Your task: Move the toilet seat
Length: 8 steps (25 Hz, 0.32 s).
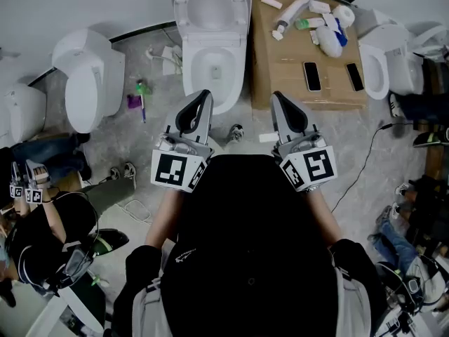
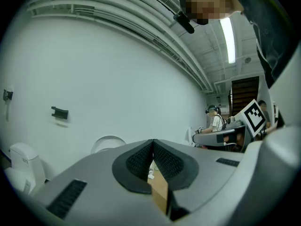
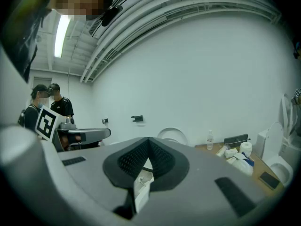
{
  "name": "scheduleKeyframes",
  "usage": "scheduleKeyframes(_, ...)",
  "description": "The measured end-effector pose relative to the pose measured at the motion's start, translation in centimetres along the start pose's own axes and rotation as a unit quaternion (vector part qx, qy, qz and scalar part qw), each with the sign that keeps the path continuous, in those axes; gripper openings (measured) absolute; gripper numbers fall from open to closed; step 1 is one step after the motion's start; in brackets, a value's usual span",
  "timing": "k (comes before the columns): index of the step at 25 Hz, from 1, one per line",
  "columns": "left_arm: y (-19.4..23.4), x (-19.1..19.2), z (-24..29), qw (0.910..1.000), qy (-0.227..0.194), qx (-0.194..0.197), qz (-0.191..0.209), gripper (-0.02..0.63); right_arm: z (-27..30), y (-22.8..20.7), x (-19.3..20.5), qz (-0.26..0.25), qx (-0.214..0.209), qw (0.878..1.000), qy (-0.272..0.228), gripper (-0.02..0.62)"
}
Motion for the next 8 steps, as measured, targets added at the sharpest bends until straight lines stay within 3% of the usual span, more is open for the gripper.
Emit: scheduleKeyframes(8, -0.43, 0.14, -0.21, 0.9999, 0.001, -0.013, -0.002, 0.009, 0.36, -0.31, 0.08, 0.002, -0.014, 1.0, 0.0, 0.012)
Point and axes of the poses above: the fingertips, and each gripper's own axes: z forward along the fingers, y to its left, x out of its underside, the point moved 10 cm from there along -z, backward along the fingers, and after that the axes turned 5 degrees about x, right-handed, at the moved point
